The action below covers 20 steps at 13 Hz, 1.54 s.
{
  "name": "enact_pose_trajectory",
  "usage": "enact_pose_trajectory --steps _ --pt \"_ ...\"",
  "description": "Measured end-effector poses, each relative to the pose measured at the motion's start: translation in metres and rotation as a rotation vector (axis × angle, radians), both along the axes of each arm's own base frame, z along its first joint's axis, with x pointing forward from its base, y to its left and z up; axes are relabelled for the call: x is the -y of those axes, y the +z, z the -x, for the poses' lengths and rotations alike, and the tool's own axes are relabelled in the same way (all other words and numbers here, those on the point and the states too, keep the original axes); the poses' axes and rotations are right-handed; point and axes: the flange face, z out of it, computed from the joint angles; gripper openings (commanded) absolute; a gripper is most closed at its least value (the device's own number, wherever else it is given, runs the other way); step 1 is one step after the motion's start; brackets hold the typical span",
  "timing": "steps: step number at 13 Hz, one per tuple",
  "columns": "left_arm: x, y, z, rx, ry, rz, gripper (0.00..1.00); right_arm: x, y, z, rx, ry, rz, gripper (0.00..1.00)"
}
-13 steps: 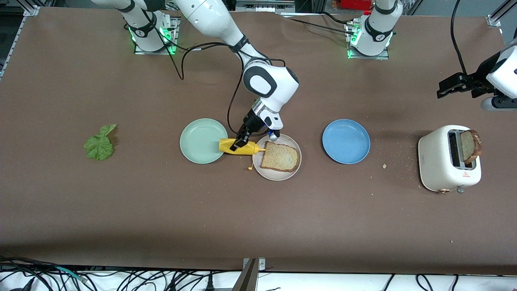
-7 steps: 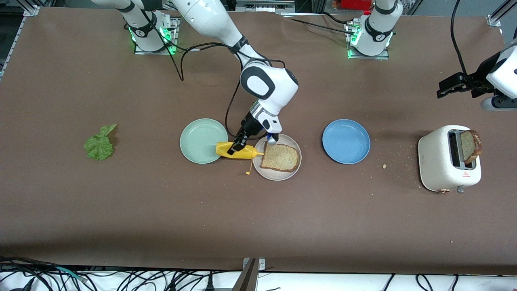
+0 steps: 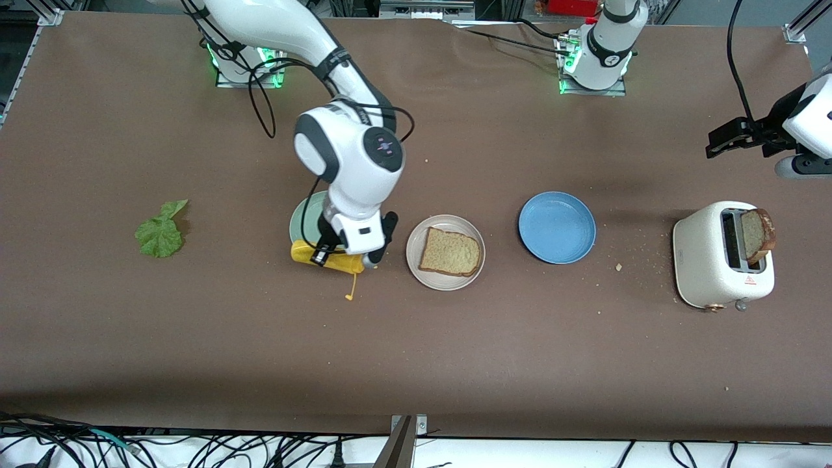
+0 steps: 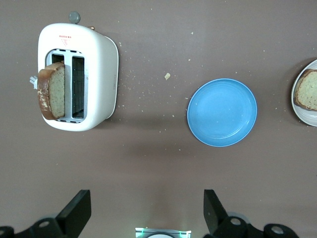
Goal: Make sandwich in beige plate with both arms
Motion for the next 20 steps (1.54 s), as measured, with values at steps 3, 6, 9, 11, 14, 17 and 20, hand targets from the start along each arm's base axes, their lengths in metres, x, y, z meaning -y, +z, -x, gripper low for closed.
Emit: enact_pose_trajectory --steps 3,6,9,11,14,17,20 --pt "0.0 0.0 0.0 0.0 -0.001 0.0 1.0 0.079 -0.005 -0.031 -0.166 0.04 -0.185 0.0" --pt "0.0 0.0 0.0 0.0 -0.001 0.0 1.0 0.191 -0.007 -0.054 -0.301 0.132 -0.4 0.0" --pt "0.001 0.0 0.0 0.0 -0.001 0.0 1.0 0.299 -0.031 -0.051 -0.359 0.23 -0.673 0.0" --pt "0.001 0.0 0.0 0.0 -0.001 0.0 1.0 0.343 -0.052 -0.032 -0.365 0.259 -0.8 0.0" --pt "0.001 0.0 0.0 0.0 -0.001 -0.001 1.0 0.385 -0.088 0.013 -0.333 0.288 -0.998 0.0" --pt "0.001 0.0 0.0 0.0 -0.002 -0.001 1.0 0.447 -0.147 0.081 -0.235 0.293 -1.249 0.0" --pt "0.001 0.0 0.0 0.0 -0.002 -0.001 1.0 0.478 -0.177 0.114 -0.196 0.295 -1.364 0.0"
